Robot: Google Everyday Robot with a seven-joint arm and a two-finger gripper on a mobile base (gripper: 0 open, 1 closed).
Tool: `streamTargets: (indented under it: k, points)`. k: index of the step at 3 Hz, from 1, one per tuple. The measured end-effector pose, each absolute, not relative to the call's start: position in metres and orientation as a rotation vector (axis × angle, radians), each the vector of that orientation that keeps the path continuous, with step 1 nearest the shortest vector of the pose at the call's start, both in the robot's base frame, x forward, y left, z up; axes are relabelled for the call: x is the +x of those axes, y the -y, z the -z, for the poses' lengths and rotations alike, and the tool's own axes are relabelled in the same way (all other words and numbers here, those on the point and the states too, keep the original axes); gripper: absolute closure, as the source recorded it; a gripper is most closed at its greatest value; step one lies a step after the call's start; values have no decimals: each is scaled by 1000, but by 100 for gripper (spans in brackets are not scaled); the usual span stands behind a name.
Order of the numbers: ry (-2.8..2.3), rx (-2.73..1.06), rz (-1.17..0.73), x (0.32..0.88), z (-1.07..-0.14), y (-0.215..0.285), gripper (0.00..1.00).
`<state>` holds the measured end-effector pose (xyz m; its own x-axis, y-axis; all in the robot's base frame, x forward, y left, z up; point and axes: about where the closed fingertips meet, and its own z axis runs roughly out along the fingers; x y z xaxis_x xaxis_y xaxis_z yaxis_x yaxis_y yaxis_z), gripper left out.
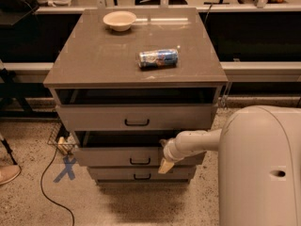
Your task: Open middle drawer
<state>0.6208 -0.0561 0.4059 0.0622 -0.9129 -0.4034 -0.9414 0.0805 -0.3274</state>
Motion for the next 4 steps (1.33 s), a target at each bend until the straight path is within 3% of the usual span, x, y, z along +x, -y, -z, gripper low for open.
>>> streamTargets:
  k: [3, 4]
  points:
    - [-1945, -1900, -63, 602, -402, 59, 0]
    - [-1990, -1919, -57, 591, -403, 63, 19]
